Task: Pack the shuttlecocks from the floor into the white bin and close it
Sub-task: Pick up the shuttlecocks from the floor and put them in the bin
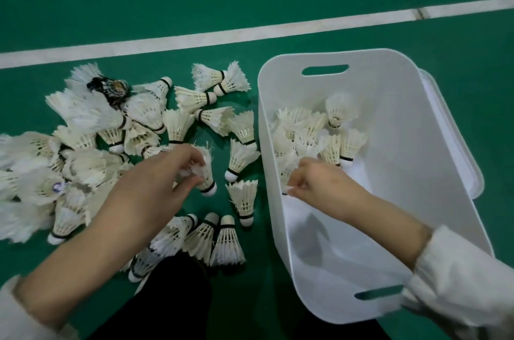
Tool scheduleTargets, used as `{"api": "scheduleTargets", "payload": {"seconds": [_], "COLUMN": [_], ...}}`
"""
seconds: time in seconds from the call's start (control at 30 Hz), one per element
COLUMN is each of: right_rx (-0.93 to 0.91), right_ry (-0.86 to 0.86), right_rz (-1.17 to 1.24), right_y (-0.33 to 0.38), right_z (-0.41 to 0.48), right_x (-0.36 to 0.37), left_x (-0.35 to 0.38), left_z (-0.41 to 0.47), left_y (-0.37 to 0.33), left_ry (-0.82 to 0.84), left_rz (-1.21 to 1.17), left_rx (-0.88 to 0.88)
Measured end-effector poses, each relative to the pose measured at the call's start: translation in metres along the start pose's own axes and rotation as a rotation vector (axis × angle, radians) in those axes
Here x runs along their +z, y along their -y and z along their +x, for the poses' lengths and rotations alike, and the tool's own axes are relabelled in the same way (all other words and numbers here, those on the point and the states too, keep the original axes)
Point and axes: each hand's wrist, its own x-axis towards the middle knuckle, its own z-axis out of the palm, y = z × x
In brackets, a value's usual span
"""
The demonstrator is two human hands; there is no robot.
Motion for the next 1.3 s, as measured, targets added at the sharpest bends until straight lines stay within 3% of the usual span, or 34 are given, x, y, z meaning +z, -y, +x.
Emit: {"api": "scheduleTargets", "payload": {"seconds": [0.13, 0.3, 0.47, 1.0, 1.17, 1.3], "right_rx": [-0.021, -0.026, -0.038, -0.013, -0.075, -0.113], "right_ry": [-0.115, -0.019, -0.041, -0.096, -0.024, -0.120], "right_rz": [0.006, -0.048, -0.088, -0.116, -0.112, -0.149], "right_y": [0.003, -0.008, -0.002, 0.006, -0.005, -0.013], "right_z": [0.013, 0.017, 0.014, -0.006, -0.008, -0.006], "right_x": [0.004, 0.023, 0.024, 0.006, 0.015, 0.020], "left_x": [0.002, 0.006, 0.011, 0.005, 0.002, 0.002], "left_z": [0.000, 0.002, -0.002, -0.001, -0.004, -0.005], "left_y": [0.002, 0.000, -0.002, -0.012, -0.016, -0.015], "left_ry": [-0.001, 0.008, -0.021, -0.102, -0.122, -0.112], "left_rz": [-0.035, -0.056, -0.070, -0.035, -0.038, -0.033], "left_rx": [0.023, 0.110, 0.045, 0.222, 0.248, 0.230]}}
